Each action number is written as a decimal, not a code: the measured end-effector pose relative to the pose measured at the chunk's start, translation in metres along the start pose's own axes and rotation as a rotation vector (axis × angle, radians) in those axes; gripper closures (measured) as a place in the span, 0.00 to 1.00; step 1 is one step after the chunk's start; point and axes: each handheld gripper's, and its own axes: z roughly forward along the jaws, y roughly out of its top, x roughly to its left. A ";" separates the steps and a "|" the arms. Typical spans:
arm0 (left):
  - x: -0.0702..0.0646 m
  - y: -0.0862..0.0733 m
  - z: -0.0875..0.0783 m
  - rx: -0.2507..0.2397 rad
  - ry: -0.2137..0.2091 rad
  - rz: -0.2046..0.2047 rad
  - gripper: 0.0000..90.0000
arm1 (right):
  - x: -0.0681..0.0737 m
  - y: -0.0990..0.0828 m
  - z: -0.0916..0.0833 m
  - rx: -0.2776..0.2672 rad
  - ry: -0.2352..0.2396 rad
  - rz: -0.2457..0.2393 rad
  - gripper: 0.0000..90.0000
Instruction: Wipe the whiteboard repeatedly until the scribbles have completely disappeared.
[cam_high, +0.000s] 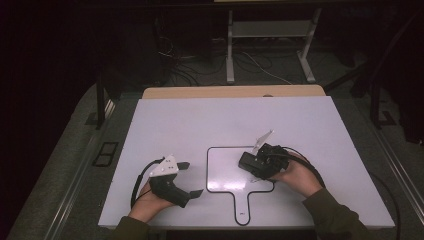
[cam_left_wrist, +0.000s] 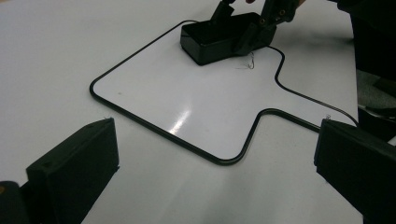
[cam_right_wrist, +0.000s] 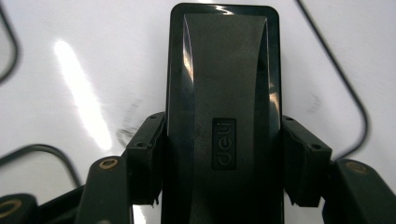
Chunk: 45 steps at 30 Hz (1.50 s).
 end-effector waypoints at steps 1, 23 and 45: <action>0.000 0.000 0.000 0.000 0.000 0.000 0.00 | 0.005 0.002 0.000 -0.002 0.009 -0.010 0.43; 0.000 0.000 0.000 -0.001 0.000 -0.003 0.00 | 0.006 -0.003 -0.001 -0.009 0.020 -0.004 0.43; 0.000 0.000 0.000 0.000 0.001 -0.001 0.00 | -0.012 -0.017 -0.007 -0.003 -0.009 0.050 0.43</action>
